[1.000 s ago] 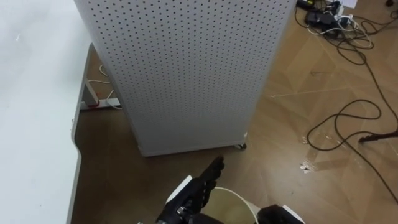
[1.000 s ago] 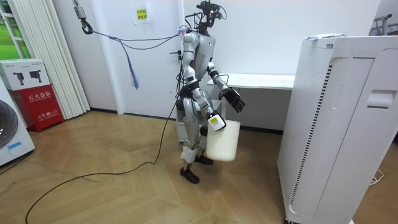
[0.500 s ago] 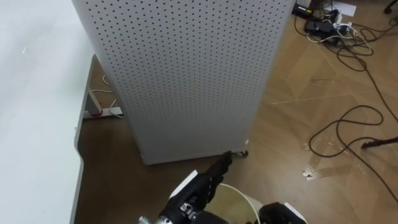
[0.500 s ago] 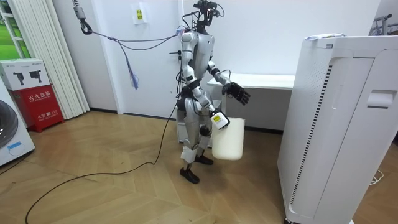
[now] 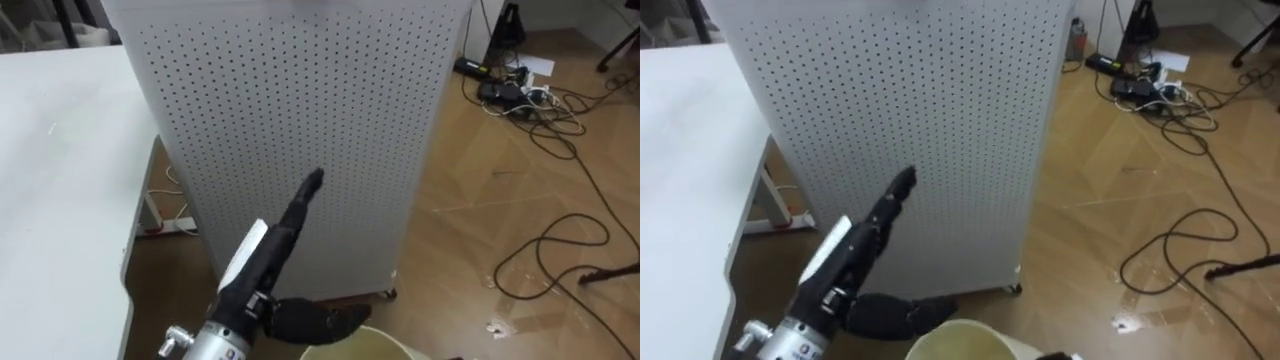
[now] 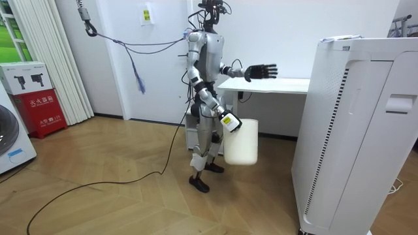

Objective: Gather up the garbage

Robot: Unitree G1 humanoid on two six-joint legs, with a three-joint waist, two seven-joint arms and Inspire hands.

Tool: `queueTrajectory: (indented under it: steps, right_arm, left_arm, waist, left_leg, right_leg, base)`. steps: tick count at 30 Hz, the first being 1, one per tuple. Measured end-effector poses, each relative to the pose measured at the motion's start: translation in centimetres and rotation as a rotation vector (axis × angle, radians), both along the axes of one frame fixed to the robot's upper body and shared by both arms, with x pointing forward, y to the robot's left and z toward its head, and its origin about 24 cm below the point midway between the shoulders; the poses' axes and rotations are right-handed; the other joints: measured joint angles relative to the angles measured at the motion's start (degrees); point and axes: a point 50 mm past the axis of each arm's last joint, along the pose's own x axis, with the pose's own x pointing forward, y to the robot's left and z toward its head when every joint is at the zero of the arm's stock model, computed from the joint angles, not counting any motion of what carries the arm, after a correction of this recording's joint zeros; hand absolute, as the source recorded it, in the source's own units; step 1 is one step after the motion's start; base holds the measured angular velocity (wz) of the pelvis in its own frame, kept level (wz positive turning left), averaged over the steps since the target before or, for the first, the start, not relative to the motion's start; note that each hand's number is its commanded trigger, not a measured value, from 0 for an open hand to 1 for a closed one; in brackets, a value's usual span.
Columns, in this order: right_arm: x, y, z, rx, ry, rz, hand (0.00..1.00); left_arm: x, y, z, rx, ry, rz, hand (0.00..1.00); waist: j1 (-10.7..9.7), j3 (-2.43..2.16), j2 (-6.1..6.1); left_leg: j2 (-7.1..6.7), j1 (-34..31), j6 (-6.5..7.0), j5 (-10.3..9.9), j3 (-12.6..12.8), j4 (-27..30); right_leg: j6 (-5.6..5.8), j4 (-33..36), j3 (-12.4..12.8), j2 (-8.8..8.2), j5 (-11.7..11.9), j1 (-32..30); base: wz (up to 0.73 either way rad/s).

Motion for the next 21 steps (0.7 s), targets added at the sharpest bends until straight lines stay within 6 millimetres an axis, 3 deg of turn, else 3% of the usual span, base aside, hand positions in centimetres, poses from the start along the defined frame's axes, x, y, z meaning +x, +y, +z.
queueTrajectory:
  steps: [11,17,21]
  right_arm:
    - [-1.6,0.2,-0.3,0.012,0.009,-0.016,1.00]
    - [-1.8,0.1,-0.4,0.009,0.017,-0.008,1.00]
    - [-1.9,0.4,-0.5,0.016,0.023,0.001,1.00]
  left_arm:
    - [0.1,2.1,3.0,0.095,-0.222,0.183,0.00]
    - [0.0,2.7,4.3,0.086,-0.307,0.256,0.00]
    - [0.0,2.8,4.4,0.091,-0.318,0.273,0.00]
  waist:
    - [-0.97,-0.10,-0.16]
    - [-0.89,0.14,-0.06]
    - [-0.02,0.78,0.71]
  left_leg:
    - [-0.16,3.19,-0.32,0.18,-0.98,-1.74]
    - [0.15,4.53,-0.56,-0.09,-0.71,-1.35]
    - [2.24,2.27,-1.47,-3.98,-0.91,5.86]
  right_leg:
    - [0.18,-1.58,-0.40,0.29,0.07,3.26]
    - [0.18,-1.73,0.01,0.51,0.07,4.65]
    - [-0.67,1.91,0.08,1.81,-1.90,3.41]
  base:
    - [0.03]
    - [-0.05]
    - [-0.09]
